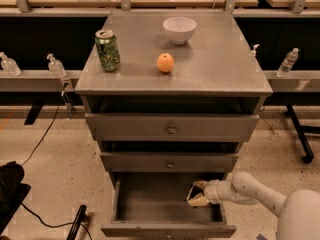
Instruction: Place rxbar chocolate into bottom drawer
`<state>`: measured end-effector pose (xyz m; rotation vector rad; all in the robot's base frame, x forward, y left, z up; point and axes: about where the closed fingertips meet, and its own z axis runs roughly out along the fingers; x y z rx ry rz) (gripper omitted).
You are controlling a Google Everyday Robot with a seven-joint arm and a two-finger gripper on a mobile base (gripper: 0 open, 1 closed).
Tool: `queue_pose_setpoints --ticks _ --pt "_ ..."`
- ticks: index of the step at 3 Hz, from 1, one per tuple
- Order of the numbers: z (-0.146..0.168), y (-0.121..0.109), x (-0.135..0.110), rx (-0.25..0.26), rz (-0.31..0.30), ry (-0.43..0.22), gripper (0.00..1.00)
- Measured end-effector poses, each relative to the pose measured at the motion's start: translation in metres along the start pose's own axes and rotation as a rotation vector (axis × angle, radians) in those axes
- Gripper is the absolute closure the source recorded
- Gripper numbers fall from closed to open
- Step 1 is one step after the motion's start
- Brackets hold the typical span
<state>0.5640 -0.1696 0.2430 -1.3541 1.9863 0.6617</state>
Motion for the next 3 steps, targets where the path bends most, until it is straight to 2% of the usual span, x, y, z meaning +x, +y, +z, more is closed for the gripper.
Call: queue_pose_setpoints --ticks 1,2,3 --pt "0.012 -0.002 0.005 0.001 0.032 0.007 1.0" --pt "0.025 0.002 0.014 0.021 0.035 -0.001 1.0" --pt "0.03 0.002 0.021 0.079 0.016 -0.021 0.97"
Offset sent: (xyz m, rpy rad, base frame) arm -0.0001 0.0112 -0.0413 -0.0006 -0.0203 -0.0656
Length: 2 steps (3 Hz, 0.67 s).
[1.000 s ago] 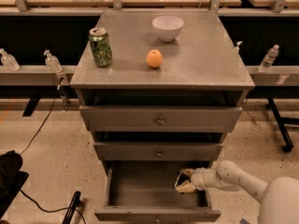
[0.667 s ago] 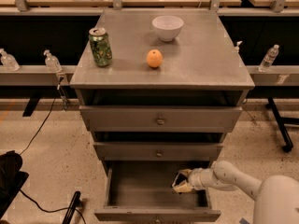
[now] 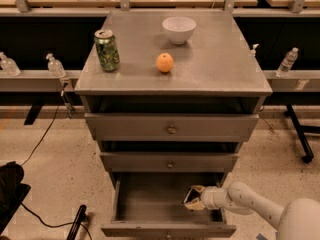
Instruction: Place rxbar chocolate into bottom drawer
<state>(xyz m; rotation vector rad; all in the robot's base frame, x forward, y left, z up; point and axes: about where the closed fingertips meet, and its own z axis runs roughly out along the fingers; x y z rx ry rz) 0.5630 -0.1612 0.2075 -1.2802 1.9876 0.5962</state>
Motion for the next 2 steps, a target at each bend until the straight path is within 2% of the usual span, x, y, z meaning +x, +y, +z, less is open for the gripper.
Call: queue_pose_setpoints --ticks 1,2 --pt "0.0009 -0.0013 0.0027 0.029 -0.012 -0.006 0.75" --pt "0.0031 0.0003 0.002 0.024 -0.012 -0.007 0.51"
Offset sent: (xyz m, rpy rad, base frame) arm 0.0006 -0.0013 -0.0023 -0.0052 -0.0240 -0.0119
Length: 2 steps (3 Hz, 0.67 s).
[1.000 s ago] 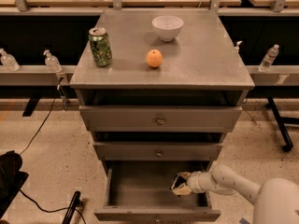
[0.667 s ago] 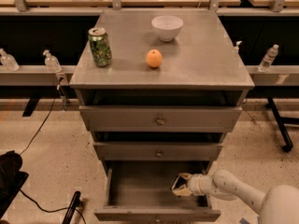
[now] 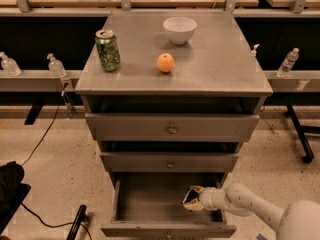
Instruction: Place rxbar chocolate into bottom drawer
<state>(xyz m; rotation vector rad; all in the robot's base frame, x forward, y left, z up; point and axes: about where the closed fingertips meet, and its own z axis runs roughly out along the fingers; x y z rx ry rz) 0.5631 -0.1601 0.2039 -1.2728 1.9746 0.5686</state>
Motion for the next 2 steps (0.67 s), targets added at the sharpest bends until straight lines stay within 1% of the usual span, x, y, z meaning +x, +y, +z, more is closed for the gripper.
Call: queue_pose_setpoints --ticks 1,2 --pt "0.002 0.0016 -0.0006 -0.004 0.0 -0.001 0.29" --pt "0.0041 0.0034 -0.0011 -0.008 0.001 -0.002 0.04"
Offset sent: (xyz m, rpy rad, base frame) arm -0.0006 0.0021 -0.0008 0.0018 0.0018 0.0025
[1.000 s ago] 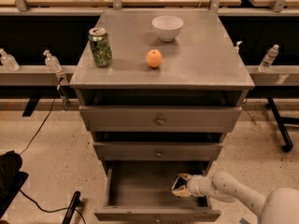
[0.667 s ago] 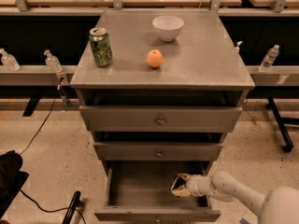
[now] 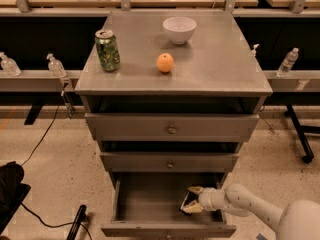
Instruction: Place rxbar chocolate into bottom drawer
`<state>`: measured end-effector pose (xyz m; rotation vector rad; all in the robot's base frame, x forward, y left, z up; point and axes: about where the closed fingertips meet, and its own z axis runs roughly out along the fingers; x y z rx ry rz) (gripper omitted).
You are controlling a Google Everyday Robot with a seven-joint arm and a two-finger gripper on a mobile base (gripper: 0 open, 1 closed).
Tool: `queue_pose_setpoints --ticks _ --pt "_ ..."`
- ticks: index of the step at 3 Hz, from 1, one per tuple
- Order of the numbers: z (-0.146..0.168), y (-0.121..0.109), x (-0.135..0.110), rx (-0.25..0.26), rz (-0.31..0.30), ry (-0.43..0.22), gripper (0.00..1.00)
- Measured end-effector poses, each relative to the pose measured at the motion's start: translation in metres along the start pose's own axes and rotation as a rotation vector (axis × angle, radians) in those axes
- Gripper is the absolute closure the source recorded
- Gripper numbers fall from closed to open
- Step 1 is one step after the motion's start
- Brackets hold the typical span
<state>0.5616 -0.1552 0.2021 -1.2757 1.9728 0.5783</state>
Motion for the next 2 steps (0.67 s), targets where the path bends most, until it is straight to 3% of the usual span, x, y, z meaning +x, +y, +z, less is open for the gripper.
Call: queue_pose_setpoints --ticks 2 --pt "0.0014 0.0012 -0.0003 -0.003 0.0 -0.001 0.0"
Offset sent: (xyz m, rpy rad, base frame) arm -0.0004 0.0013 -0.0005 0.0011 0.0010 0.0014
